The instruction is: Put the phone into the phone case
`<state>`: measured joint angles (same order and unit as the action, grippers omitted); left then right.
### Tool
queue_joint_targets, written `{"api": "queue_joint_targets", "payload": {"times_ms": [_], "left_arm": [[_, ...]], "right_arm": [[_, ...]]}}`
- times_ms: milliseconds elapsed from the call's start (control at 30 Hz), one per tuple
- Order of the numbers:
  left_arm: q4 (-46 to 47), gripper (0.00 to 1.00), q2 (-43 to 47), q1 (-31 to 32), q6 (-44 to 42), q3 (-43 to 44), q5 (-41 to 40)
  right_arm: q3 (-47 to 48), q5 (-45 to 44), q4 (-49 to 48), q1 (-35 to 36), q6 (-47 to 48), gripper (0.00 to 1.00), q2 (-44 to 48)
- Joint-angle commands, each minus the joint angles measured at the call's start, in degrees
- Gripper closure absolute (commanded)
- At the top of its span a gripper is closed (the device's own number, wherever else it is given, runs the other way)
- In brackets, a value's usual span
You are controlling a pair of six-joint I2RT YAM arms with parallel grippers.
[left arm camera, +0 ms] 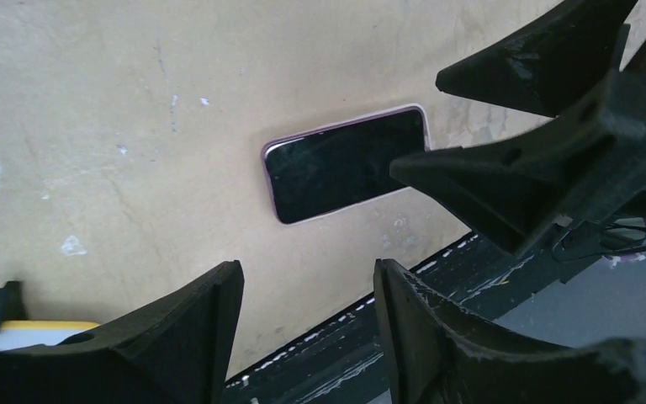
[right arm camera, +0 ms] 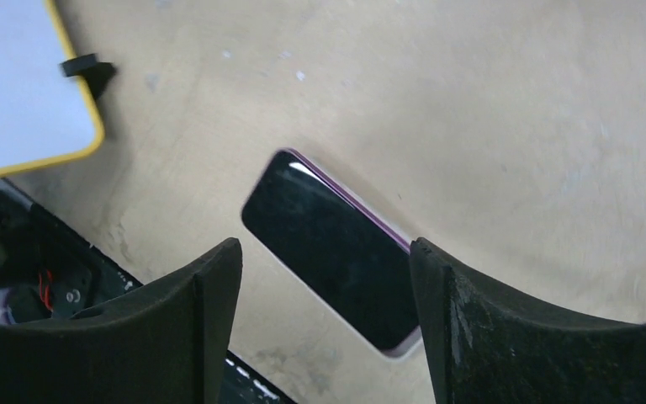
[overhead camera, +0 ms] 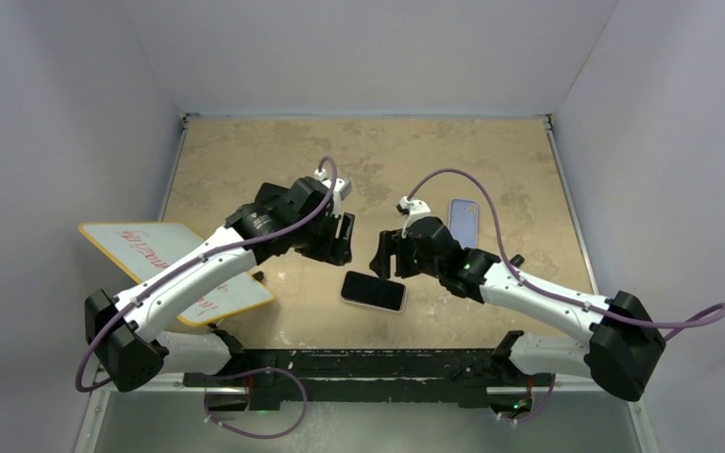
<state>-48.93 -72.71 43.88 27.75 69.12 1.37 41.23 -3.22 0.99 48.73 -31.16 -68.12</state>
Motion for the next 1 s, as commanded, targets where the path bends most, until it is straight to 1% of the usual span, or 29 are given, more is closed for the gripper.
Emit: {"api": "queue_joint_targets", "payload": {"times_ms": [0,133,200,400,500,800,967], "left_arm": [[7.32,0.41,-0.40,2.07,5.08,-3.93,-0.04],[10.38,0.44,-2.69,2.83,6.61,-7.13,0.12],[11.63,0.45,-3.56,3.01,7.19,-8.35,-0.12],[16.09,0.48,-3.87,3.15,9.37,-11.62,-1.18],[18.11,0.48,-3.92,3.19,9.92,-13.34,-1.24],[25.16,0.50,-8.48,3.56,10.35,-16.94,2.28],[27.52,0.50,-11.07,3.97,10.66,-18.00,2.42]], "right_arm": [[-1.92,-6.47,10.51,-0.40,-13.70,0.30,2.49],[-5.39,-5.42,8.90,-1.19,-16.97,0.43,4.55],[-6.68,-4.87,7.89,-1.39,-18.15,0.47,4.51],[-9.92,-5.34,5.25,-2.48,-19.57,0.51,4.95],[-10.21,-3.57,4.68,-3.76,-19.39,0.53,4.44],[-12.89,-2.59,3.30,-5.69,-19.23,0.52,4.67],[-14.99,1.03,-0.28,-6.37,-21.05,0.53,4.22]]}}
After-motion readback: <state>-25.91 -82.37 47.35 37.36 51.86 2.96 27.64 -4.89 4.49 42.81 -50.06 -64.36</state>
